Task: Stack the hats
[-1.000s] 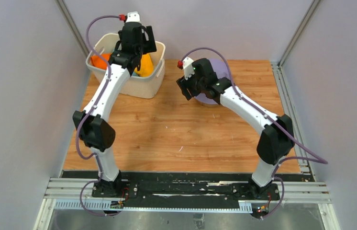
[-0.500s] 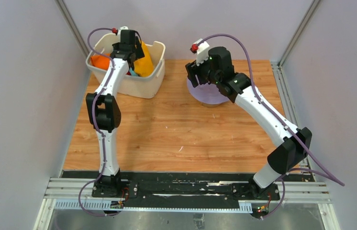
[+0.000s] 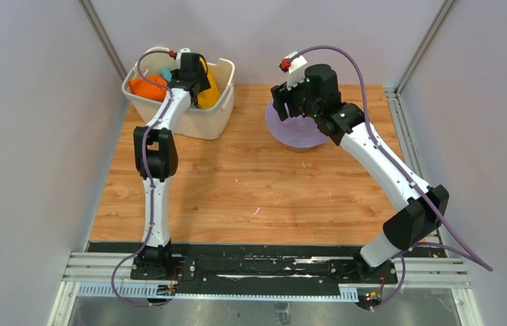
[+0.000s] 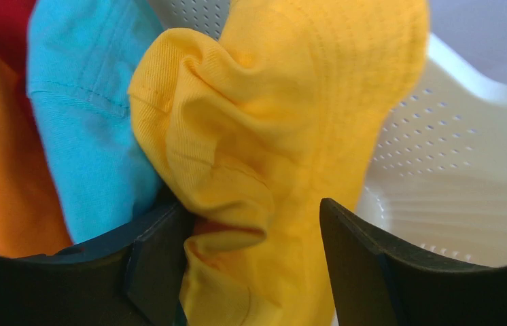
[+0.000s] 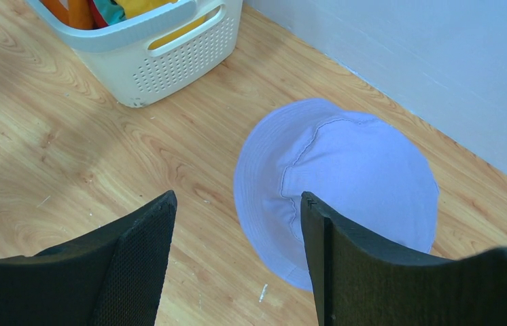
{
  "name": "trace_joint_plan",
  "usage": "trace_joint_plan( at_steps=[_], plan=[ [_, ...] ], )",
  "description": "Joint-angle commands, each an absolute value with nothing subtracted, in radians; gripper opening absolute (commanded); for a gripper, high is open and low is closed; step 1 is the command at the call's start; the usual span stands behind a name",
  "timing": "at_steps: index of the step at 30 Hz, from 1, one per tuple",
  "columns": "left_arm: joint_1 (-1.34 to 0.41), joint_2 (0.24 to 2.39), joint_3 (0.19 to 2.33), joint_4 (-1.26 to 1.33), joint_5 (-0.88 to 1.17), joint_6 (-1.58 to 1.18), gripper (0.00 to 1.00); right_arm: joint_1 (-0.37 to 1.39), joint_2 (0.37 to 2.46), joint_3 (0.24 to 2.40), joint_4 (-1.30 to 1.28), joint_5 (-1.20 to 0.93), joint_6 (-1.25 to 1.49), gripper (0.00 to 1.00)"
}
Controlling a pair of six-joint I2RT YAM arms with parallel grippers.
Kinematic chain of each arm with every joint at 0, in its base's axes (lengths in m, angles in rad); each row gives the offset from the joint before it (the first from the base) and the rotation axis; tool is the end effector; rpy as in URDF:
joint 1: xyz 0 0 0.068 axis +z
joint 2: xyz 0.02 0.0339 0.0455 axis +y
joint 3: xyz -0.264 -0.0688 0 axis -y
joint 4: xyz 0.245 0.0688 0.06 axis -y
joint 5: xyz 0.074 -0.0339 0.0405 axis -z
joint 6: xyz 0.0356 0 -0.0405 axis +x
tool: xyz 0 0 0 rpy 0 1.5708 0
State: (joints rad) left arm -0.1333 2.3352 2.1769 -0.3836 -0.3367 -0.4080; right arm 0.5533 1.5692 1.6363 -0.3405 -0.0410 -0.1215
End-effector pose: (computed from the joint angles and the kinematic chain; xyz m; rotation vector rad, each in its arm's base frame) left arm 0.5430 -0.0609 0.2692 -0.4804 2.0231 0.0262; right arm 0.3102 0.1933 0.4242 -0.6421 1.7430 0.3388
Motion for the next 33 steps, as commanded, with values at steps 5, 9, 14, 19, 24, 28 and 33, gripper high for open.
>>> trace_joint_plan(
  at_steps=[5,9,14,19,24,28,33],
  plan=[
    [-0.13,2.38,2.222,-0.298,-0.33,-0.418,0.17,0.54,1.531,1.61,-0.318,-0.028,-0.11,0.66],
    [-0.131,2.217,2.006,-0.102,-0.307,-0.408,0.02,0.538,1.546,1.604,-0.31,-0.026,-0.108,0.66],
    [-0.132,1.978,1.885,0.027,-0.245,-0.395,0.0,0.534,1.57,1.614,-0.31,-0.029,-0.1,0.66],
    [-0.132,1.844,1.879,0.033,-0.159,-0.4,0.0,0.52,1.593,1.633,-0.303,-0.045,-0.089,0.66],
    [-0.132,1.775,1.907,0.017,-0.05,-0.448,0.0,0.482,1.6,1.65,-0.287,-0.107,-0.058,0.65],
    [-0.132,1.753,1.923,0.03,0.099,-0.538,0.0,0.427,1.6,1.674,-0.257,-0.239,0.0,0.64],
    [-0.141,1.757,1.924,0.047,0.271,-0.648,0.0,0.328,1.616,1.717,-0.17,-0.52,0.137,0.64]
  ],
)
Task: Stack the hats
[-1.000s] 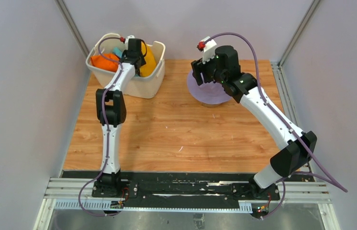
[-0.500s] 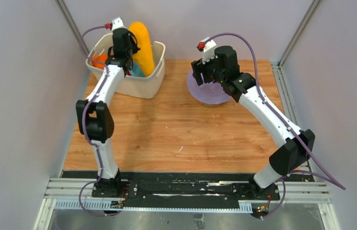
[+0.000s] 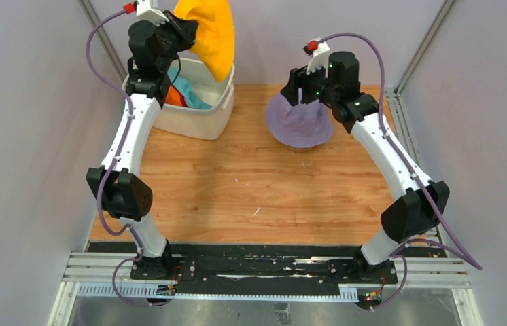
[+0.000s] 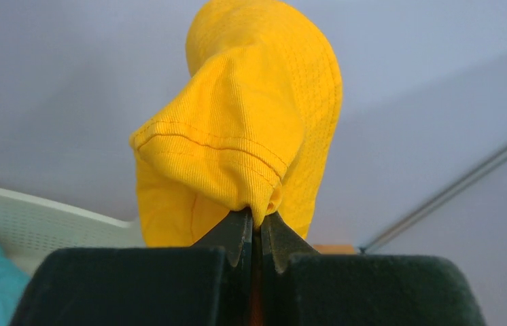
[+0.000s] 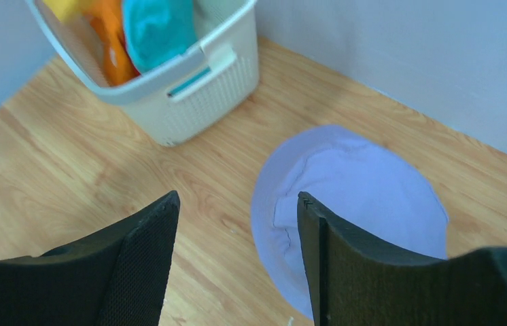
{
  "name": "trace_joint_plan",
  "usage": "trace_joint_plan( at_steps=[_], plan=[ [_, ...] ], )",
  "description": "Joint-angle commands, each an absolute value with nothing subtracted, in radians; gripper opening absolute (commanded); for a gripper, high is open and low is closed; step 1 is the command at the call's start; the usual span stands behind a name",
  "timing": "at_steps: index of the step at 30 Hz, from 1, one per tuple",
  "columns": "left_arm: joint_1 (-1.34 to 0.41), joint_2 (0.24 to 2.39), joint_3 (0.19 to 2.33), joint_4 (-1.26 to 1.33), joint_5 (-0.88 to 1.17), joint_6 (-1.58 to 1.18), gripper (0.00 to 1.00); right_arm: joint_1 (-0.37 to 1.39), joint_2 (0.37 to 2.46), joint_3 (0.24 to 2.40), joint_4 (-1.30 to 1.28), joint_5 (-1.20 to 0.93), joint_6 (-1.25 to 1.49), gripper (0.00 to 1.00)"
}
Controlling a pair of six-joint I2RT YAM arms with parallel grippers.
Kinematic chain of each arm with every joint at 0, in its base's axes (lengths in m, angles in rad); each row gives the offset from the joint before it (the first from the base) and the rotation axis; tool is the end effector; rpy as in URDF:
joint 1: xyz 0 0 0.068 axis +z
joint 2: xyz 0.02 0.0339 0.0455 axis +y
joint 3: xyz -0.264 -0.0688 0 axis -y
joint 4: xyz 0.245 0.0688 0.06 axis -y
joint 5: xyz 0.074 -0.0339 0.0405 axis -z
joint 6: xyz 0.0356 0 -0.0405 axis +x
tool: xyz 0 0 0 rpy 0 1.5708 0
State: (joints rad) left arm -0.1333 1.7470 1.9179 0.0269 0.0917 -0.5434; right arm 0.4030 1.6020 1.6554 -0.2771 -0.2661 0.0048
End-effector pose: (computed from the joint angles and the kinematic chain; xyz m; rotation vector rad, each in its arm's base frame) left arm 0.4008 -0.0570 0.4957 -0.2083 1.3866 -0.6277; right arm 0.3416 0.1558 0.4263 -0.5468 1.7336 0.5290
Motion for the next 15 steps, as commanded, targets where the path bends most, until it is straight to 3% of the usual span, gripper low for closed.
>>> trace_joint_plan(
  at_steps=[1,15],
  plan=[
    [-0.144,1.756,1.917,0.049,0.286,-0.663,0.0,0.306,1.622,1.721,-0.14,-0.575,0.176,0.64],
    [-0.251,1.758,1.842,0.048,0.499,-0.766,0.0,0.229,1.83,1.842,0.181,-0.881,0.581,0.63]
  ],
)
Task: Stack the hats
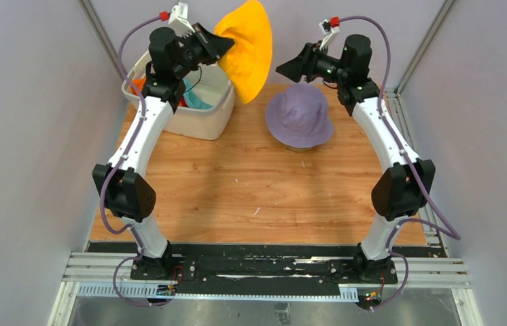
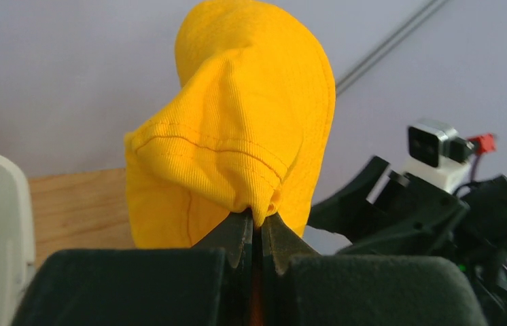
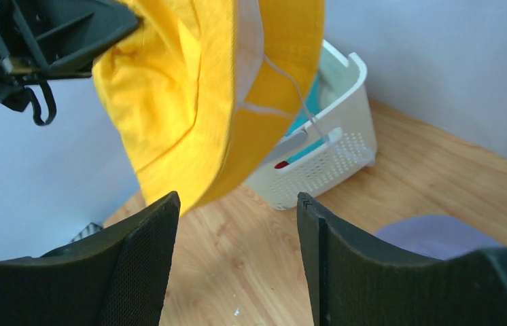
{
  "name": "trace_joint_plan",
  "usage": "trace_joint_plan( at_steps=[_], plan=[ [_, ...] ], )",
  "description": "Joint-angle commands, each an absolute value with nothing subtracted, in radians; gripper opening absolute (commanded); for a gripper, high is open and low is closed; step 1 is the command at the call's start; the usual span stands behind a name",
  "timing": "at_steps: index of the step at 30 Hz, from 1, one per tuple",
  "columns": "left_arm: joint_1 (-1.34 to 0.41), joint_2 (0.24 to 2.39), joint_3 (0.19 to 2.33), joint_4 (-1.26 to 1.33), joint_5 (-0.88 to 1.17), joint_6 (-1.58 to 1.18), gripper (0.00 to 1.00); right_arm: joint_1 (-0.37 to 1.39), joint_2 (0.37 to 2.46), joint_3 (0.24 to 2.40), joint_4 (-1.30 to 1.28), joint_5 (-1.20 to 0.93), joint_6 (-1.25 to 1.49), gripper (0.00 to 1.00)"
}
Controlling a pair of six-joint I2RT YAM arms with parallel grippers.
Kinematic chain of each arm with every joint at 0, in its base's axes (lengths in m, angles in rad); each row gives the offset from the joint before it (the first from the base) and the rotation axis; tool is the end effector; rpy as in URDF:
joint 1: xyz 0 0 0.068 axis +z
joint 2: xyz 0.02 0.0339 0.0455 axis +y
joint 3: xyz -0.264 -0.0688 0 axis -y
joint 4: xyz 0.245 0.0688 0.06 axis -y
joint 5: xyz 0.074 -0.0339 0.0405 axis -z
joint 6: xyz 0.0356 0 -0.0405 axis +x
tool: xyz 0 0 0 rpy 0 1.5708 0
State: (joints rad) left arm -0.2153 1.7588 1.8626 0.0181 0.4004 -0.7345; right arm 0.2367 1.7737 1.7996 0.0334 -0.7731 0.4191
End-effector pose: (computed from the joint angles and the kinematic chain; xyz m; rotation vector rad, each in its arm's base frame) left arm 0.4003 -0.1017 0.4709 -0.0530 1.5487 -1.0529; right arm 0.3984 0.1217 0.4443 -0.5087 1.5533 1.0910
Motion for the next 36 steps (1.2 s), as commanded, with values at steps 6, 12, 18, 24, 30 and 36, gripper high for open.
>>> trace_joint_plan(
  at_steps=[6,12,18,24,30,36],
  plan=[
    [-0.276,1.738,1.78,0.049,0.508,-0.762,0.0,0.228,1.88,1.86,0.297,-0.915,0.68,0.63],
    [-0.281,1.726,1.737,0.049,0.507,-0.756,0.0,0.228,1.922,1.876,0.379,-0.94,0.768,0.4],
    [-0.283,1.75,1.769,0.01,0.488,-0.732,0.0,0.227,1.945,1.898,0.402,-0.945,0.813,0.01],
    [-0.285,1.835,1.91,-0.134,0.433,-0.677,0.08,0.214,1.977,1.959,0.355,-0.925,0.824,0.01],
    [-0.296,1.972,2.037,-0.161,0.45,-0.688,0.39,0.168,2.024,1.974,0.351,-0.905,0.854,0.01],
    [-0.319,2.108,2.125,-0.159,0.448,-0.703,0.49,0.103,2.028,1.924,0.335,-0.903,0.848,0.01]
  ],
)
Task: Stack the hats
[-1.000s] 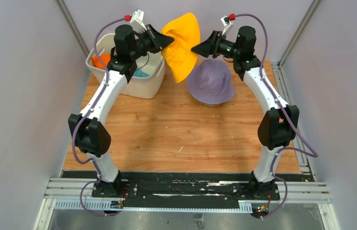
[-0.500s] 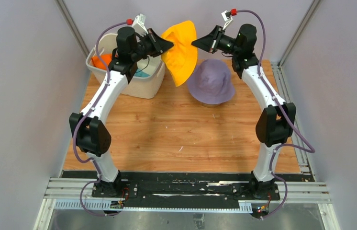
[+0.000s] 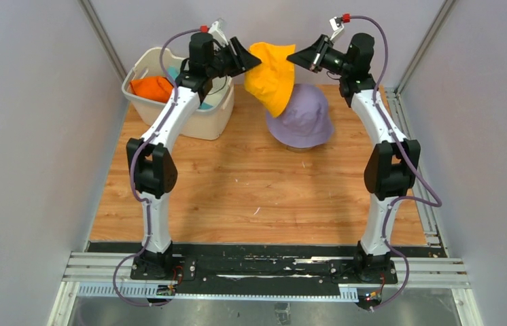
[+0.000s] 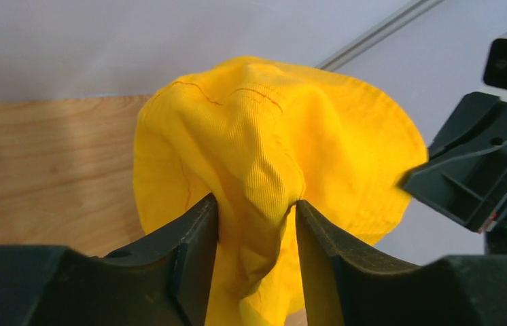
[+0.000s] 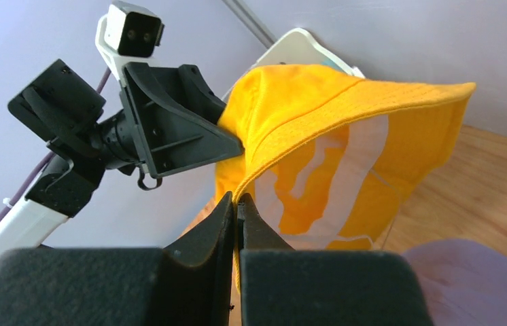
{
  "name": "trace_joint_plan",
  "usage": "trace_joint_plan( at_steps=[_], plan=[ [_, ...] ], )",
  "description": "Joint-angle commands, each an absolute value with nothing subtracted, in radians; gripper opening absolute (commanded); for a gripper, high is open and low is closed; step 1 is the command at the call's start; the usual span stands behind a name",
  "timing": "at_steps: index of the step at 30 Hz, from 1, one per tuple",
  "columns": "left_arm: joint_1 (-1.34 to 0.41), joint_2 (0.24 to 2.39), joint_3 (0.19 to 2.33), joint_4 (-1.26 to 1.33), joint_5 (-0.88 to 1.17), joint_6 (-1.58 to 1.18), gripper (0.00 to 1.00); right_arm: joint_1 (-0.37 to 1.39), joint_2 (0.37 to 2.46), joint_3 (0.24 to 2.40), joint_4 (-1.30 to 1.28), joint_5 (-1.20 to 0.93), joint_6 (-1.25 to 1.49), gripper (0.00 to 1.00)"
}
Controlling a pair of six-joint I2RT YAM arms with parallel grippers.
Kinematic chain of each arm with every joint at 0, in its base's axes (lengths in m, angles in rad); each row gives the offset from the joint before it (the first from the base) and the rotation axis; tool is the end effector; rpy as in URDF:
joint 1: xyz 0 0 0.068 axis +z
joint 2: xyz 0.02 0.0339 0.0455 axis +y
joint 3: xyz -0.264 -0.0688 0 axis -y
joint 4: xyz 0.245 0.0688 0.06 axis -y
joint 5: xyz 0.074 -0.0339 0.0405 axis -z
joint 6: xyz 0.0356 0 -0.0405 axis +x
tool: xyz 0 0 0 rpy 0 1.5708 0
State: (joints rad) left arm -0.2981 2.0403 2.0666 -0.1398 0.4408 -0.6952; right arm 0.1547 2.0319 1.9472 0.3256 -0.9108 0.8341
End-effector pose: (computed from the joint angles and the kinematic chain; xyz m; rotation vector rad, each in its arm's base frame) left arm 0.4623 -0.1579 0.4033 -0.0022 1.8006 -1.0986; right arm 0.4697 0.1017 0.4118 -0.3437 1.5469 1.3928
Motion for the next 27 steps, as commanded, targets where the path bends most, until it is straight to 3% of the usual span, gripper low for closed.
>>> trace_joint_plan(
  at_steps=[1,4,10,19,27],
  plan=[
    [-0.323,2.124,2.135,-0.159,0.448,-0.705,0.52,0.091,2.023,1.907,0.338,-0.907,0.85,0.01],
    [-0.337,2.154,2.151,-0.16,0.452,-0.706,0.55,0.044,1.995,1.839,0.351,-0.916,0.852,0.01],
    [-0.362,2.168,2.165,-0.157,0.444,-0.703,0.7,-0.02,1.892,1.659,0.358,-0.923,0.849,0.01],
    [-0.367,2.076,2.1,-0.176,0.382,-0.647,0.72,-0.062,1.704,1.427,0.348,-0.928,0.802,0.01],
    [-0.37,2.02,2.011,-0.162,0.366,-0.631,0.72,-0.109,1.604,1.305,0.073,-0.804,0.602,0.01]
  ],
)
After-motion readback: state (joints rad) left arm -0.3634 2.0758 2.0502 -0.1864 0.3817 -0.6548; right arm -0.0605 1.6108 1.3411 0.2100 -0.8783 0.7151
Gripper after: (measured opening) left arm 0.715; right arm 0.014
